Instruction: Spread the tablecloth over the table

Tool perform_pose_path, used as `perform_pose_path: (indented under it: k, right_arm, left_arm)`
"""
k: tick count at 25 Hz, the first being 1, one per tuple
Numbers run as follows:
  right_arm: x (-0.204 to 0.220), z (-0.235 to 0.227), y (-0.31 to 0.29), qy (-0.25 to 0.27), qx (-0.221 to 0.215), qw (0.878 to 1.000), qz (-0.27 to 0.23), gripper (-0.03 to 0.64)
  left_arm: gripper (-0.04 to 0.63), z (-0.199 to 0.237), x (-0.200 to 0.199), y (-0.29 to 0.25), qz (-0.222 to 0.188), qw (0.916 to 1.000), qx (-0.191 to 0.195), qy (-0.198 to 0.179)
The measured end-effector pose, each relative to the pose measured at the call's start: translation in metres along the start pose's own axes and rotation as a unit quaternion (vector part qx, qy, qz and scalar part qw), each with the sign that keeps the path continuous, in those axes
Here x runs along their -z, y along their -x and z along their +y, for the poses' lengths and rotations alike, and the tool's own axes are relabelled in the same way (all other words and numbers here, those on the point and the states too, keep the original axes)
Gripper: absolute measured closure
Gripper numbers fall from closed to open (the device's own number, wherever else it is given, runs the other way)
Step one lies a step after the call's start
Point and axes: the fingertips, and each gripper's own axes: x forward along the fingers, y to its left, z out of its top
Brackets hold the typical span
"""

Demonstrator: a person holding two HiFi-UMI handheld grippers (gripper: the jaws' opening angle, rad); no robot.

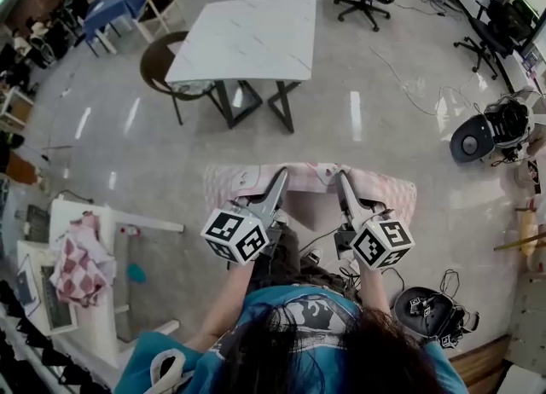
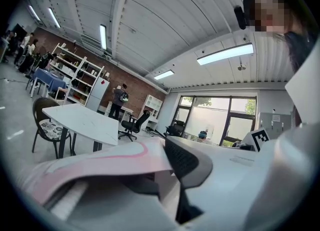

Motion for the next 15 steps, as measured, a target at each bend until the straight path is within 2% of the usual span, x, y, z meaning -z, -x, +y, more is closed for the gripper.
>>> perform_pose_path:
  k: [10,15]
  right_arm:
    - [0.005,0.022,-0.024,-0.014,-0.051,0.998,0.022,0.548]
    - [0.007,0.037,-0.055,-0.013,-0.077,0.996,0.034,0.549]
  left_arm:
    - [0.538,0.019,-0.013,0.022,-0.015,0.9989,-0.045,0.004]
    - [0.538,0.044,-0.026,0.032,-0.025,0.9971,-0.070,0.016]
